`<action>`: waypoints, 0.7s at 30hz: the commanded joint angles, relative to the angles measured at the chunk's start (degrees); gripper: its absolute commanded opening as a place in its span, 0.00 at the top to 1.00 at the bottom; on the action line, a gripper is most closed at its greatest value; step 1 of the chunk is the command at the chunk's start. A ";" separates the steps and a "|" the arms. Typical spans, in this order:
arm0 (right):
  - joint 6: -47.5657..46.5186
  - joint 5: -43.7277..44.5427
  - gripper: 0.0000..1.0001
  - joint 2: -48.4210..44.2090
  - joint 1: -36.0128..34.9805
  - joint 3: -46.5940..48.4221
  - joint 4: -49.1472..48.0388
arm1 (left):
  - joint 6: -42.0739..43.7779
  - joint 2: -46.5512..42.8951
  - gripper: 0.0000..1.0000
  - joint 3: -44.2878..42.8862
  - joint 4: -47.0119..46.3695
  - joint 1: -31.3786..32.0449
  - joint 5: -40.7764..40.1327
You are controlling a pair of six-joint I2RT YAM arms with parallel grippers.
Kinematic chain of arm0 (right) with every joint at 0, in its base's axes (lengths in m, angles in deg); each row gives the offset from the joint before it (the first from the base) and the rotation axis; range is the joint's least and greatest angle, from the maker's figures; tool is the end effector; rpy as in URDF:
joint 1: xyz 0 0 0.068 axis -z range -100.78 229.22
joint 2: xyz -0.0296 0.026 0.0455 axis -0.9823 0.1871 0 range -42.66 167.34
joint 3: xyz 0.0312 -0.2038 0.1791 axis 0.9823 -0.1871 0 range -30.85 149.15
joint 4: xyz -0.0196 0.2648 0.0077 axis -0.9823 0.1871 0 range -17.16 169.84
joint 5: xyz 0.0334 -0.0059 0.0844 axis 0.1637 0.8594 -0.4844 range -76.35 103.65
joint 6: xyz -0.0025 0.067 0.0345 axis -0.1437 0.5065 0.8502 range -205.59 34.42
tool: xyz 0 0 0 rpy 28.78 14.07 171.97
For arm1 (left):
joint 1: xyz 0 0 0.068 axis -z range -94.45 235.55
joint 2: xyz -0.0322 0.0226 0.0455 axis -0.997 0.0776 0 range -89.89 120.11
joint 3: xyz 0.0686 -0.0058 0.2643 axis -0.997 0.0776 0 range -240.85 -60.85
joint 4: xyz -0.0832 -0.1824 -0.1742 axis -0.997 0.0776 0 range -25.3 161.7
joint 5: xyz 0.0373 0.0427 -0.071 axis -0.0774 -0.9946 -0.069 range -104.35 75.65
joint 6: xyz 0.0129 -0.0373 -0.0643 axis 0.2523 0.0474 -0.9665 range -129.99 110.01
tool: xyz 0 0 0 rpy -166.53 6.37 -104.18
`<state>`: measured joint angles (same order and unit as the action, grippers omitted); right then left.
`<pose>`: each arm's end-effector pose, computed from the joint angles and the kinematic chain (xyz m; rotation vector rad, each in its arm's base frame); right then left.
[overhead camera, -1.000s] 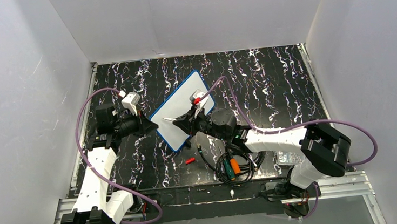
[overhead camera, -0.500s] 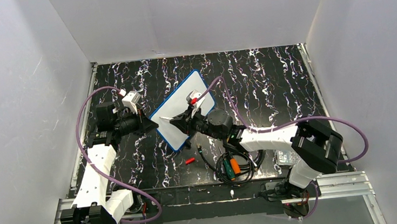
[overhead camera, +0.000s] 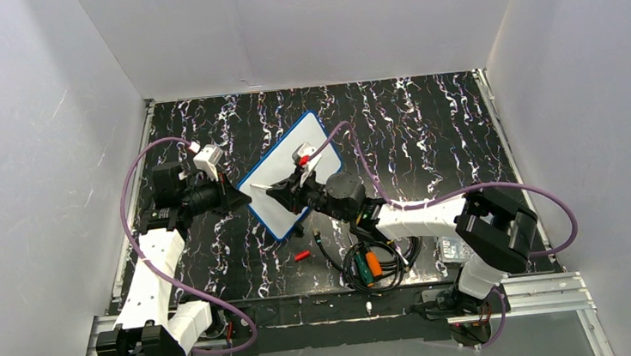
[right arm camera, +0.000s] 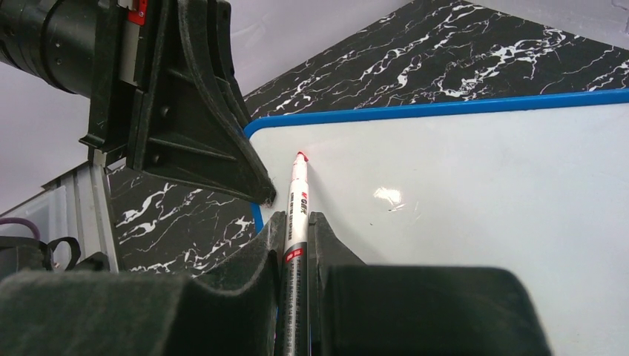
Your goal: Write a sentence on the whiteboard
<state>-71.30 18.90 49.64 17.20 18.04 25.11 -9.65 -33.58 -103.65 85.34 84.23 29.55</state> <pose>0.1882 0.3418 0.2601 -0.5670 1.4744 0.9941 0.2301 -0.0389 0.2661 0.4174 2.0399 -0.8050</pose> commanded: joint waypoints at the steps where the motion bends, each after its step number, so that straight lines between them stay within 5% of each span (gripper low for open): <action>1: -1.58 0.51 0.99 0.70 -0.30 2.51 -1.45 | 2.96 0.41 1.00 -0.30 3.97 0.49 -1.37; 21: -0.84 3.65 0.99 -1.94 -1.26 -3.55 0.76 | 2.88 0.75 1.00 -0.70 4.31 0.45 -2.57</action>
<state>-71.41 18.29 49.55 15.95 15.28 25.55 -9.58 -33.32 -103.87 85.67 84.23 29.28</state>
